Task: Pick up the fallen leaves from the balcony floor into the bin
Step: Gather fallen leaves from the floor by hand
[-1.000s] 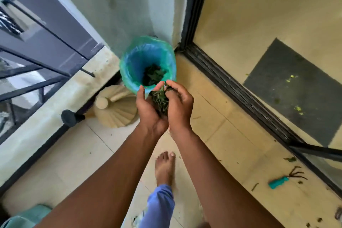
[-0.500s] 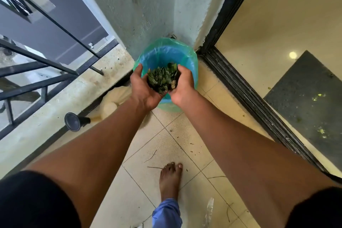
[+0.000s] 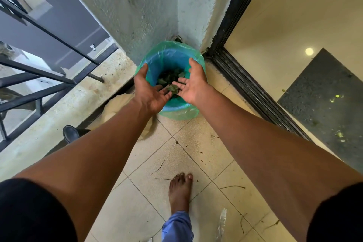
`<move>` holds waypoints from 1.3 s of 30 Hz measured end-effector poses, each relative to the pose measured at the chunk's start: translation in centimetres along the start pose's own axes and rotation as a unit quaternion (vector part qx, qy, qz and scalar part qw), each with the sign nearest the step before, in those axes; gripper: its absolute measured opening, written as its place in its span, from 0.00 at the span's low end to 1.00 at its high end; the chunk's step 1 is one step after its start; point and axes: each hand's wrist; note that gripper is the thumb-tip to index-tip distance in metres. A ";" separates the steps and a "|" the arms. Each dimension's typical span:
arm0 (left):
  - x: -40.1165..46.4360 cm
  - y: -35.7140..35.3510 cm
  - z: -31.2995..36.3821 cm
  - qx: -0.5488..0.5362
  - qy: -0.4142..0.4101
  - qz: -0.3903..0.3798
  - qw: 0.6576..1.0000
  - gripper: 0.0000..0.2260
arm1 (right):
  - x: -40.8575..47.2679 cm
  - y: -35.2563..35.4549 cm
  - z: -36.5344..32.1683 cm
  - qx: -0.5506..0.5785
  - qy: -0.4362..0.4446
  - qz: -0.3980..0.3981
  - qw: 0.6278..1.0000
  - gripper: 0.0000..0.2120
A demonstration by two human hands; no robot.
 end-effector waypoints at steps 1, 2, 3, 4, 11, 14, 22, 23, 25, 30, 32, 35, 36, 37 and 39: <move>0.0 0.2 -0.2 -0.007 -0.012 -0.003 1.000 0.38 | 0.1 0.2 0.0 -0.004 -0.004 0.004 1.000 0.33; -0.3 0.2 -0.3 -0.011 -0.015 -0.010 1.000 0.38 | 0.0 0.3 0.1 -0.006 -0.002 0.007 1.000 0.34; -0.4 0.3 -0.4 -0.003 -0.022 -0.011 1.000 0.38 | -0.1 0.6 0.2 -0.006 0.001 0.010 1.000 0.34; -0.8 0.2 -0.6 -0.005 -0.028 -0.008 1.000 0.38 | -0.3 0.9 0.4 -0.003 0.004 0.014 1.000 0.34; -2.3 0.1 -2.1 0.005 -0.078 -0.011 0.997 0.34 | -2.8 3.4 2.0 0.024 0.061 -0.004 0.998 0.29; -3.3 0.6 -3.8 0.046 -0.056 -0.056 0.996 0.29 | -4.4 6.0 3.4 0.047 0.090 -0.016 0.995 0.26; -8.5 2.3 -14.3 0.192 0.068 -0.115 0.972 0.23 | -9.8 18.7 11.8 0.051 0.099 0.103 0.988 0.16; -9.5 2.3 -16.1 0.226 0.088 -0.117 0.963 0.23 | -10.5 20.9 13.1 0.053 0.105 0.126 0.985 0.12; -11.6 2.3 -20.0 0.304 0.128 -0.123 0.936 0.21 | -12.0 25.7 16.2 0.063 0.117 0.166 0.977 0.07; -16.7 2.2 -29.4 0.476 0.181 -0.175 0.843 0.14 | -15.2 36.5 22.8 0.062 0.130 0.235 0.961 0.06; -18.7 1.8 -33.3 0.532 0.186 -0.190 0.804 0.14 | -16.7 40.4 25.0 0.073 0.137 0.260 0.953 0.05; -22.1 1.2 -39.5 0.600 0.185 -0.214 0.748 0.13 | -19.1 46.6 28.4 0.096 0.139 0.300 0.939 0.06; -22.9 1.2 -41.0 0.615 0.186 -0.225 0.733 0.13 | -19.5 48.2 29.4 0.105 0.136 0.308 0.936 0.05; -24.0 1.1 -43.2 0.630 0.187 -0.240 0.715 0.13 | -20.3 50.4 30.7 0.114 0.132 0.315 0.933 0.05; -26.3 1.1 -47.3 0.656 0.183 -0.266 0.683 0.14 | -21.1 54.7 33.3 0.127 0.132 0.327 0.927 0.06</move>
Point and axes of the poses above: each hand's wrist, its own x-axis towards the middle knuckle, its own y-axis out of the back of the hand, z = x × y, and after that the axes turned 10 degrees about -y, right-handed
